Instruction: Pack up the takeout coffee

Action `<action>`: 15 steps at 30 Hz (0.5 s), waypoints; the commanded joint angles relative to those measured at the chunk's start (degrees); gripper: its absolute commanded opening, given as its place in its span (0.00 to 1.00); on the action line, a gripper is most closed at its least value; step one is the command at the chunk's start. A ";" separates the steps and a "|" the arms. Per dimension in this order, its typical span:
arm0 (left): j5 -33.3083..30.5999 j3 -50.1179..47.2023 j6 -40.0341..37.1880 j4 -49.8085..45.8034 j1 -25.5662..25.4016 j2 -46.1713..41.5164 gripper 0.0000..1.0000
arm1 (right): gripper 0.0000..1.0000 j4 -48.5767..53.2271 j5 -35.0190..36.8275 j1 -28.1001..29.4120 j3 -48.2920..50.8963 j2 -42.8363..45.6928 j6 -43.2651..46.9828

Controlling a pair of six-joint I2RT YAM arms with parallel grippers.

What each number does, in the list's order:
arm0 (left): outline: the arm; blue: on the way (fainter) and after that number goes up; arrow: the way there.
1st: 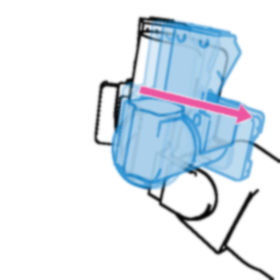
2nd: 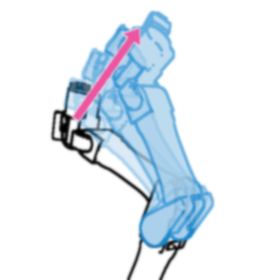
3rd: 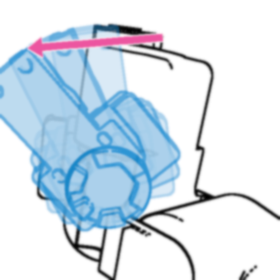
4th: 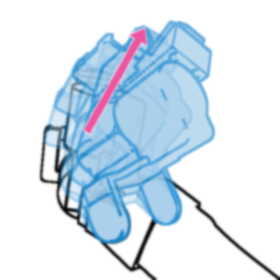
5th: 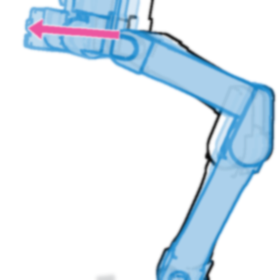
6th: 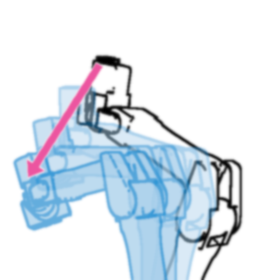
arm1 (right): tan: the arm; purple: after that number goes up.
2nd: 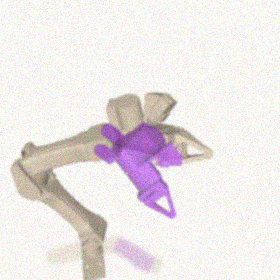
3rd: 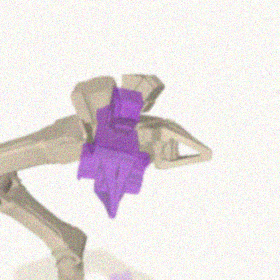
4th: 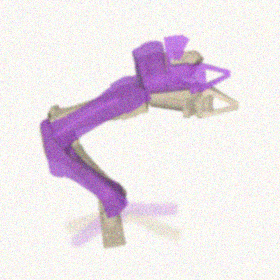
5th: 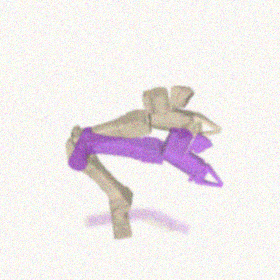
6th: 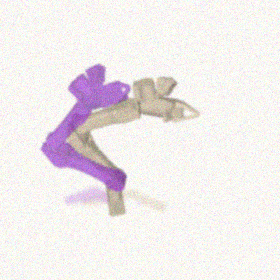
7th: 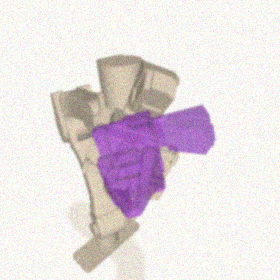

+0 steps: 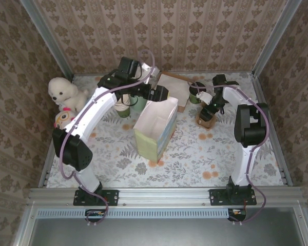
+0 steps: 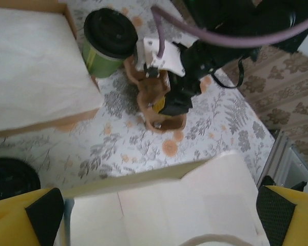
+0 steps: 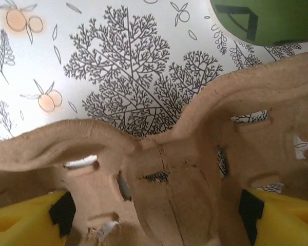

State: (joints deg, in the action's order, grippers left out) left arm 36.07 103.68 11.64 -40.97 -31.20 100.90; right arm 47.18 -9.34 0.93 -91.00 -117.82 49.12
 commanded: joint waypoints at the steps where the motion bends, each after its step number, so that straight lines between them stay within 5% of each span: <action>1: 4.63 6.79 -1.76 -1.26 -0.24 4.56 0.99 | 0.84 -1.27 2.43 0.57 2.70 -0.70 5.87; 7: 5.88 15.79 -5.97 -9.42 -0.39 7.93 1.00 | 0.76 -7.28 3.38 1.18 7.06 -1.09 5.74; 15: 3.41 4.27 -7.12 -8.09 2.82 -3.08 1.00 | 0.66 -7.58 2.30 1.19 9.08 0.36 3.94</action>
State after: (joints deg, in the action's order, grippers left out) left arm 39.64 110.52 6.61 -48.27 -29.54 102.80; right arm 39.42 -6.83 1.78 -83.96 -117.99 53.41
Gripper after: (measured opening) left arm 0.997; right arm 0.683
